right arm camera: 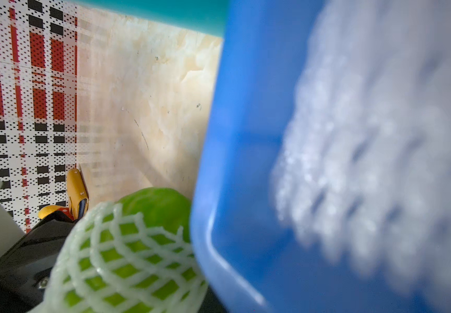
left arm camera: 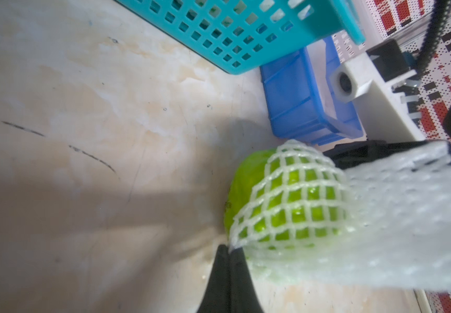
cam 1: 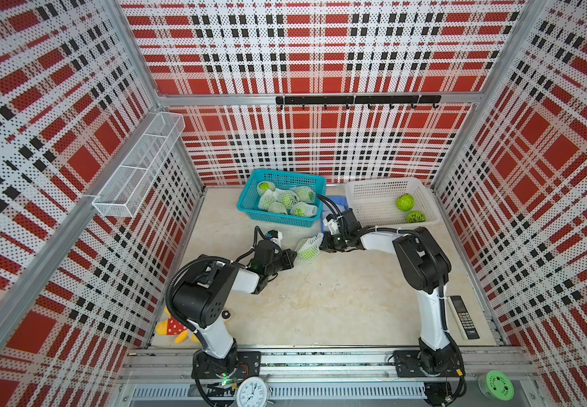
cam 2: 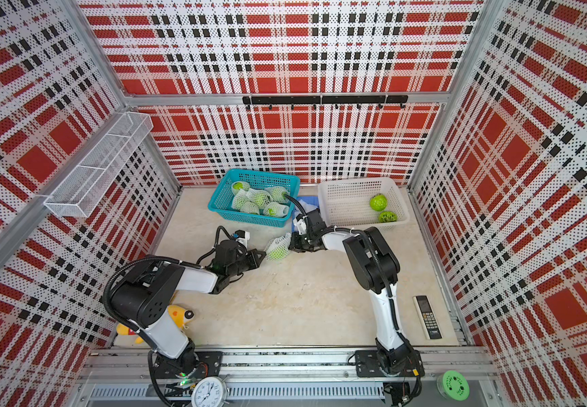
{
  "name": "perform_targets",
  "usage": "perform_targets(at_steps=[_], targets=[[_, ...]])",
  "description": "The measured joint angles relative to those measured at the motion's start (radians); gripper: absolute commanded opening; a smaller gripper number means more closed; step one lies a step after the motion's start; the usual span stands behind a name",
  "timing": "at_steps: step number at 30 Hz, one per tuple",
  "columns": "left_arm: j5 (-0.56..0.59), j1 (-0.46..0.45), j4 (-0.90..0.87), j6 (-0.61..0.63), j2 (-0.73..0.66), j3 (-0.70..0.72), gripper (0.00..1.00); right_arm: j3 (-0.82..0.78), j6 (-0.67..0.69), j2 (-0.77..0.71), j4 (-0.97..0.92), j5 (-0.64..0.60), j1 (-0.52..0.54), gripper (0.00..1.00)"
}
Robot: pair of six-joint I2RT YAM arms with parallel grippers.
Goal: Sleeve custard apples in foam nets
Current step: Put on the foam net on the custard apple.
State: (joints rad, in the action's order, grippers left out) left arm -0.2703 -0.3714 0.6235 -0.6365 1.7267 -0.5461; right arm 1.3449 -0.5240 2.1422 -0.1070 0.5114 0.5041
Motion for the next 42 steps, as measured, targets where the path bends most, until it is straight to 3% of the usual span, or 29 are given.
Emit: perform_targets(at_steps=[23, 42], targets=[[0.143, 0.01, -0.167, 0.082, 0.029, -0.146, 0.0, 0.037, 0.003, 0.039, 0.009, -0.003, 0.0, 0.05], [0.14, 0.035, -0.195, 0.079, 0.119, -0.228, 0.0, 0.074, -0.012, 0.066, 0.01, -0.003, 0.0, 0.08]])
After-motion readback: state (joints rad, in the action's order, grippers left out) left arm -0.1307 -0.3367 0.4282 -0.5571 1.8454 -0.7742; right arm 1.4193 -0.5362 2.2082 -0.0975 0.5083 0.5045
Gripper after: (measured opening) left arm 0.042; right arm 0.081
